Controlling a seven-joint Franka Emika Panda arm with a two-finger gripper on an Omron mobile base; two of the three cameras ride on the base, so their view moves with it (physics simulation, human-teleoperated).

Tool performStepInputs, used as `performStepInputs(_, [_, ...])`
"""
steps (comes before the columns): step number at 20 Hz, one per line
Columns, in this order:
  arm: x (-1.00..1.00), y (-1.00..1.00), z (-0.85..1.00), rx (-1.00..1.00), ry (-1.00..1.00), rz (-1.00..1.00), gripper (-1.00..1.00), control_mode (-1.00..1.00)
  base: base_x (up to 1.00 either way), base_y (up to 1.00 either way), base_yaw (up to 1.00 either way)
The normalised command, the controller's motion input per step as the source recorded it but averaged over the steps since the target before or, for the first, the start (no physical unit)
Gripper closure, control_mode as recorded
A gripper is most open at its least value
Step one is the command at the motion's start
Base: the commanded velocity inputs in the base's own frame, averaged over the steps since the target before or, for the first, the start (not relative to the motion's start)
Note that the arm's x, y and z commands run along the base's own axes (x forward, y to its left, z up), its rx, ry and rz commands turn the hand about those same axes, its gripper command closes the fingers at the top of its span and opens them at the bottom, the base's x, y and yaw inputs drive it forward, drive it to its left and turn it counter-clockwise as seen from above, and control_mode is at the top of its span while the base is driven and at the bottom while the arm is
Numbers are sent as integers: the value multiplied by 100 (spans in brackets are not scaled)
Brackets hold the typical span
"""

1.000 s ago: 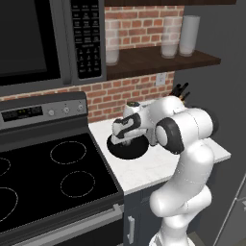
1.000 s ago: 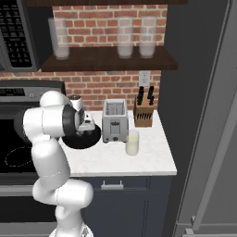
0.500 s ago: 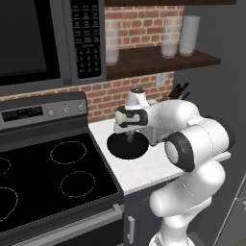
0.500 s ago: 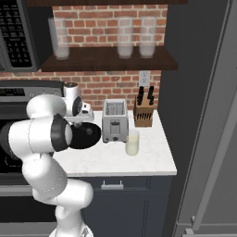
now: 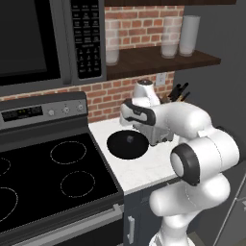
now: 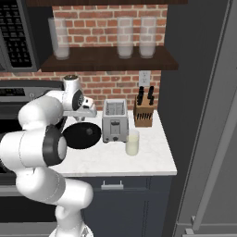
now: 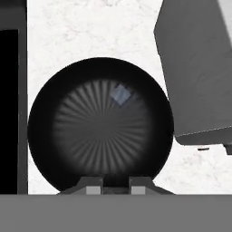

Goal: Grab a lemon wedge from the fridge and one ice cube from the ice bowl, and put them in the glass of lemonade.

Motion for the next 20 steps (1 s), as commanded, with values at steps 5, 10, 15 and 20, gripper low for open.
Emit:
performStepInputs(5, [0, -66, 37, 0, 1, -18, 100, -100, 0, 0, 0])
performStepInputs(10, [0, -86, 31, 0, 8, -15, 100, -100, 0, 0, 0])
performStepInputs(15, [0, -93, 27, 0, 10, -13, 100, -100, 0, 0, 0])
performStepInputs(20, [0, -92, 9, 0, 16, -11, 100, -100, 0, 0, 0])
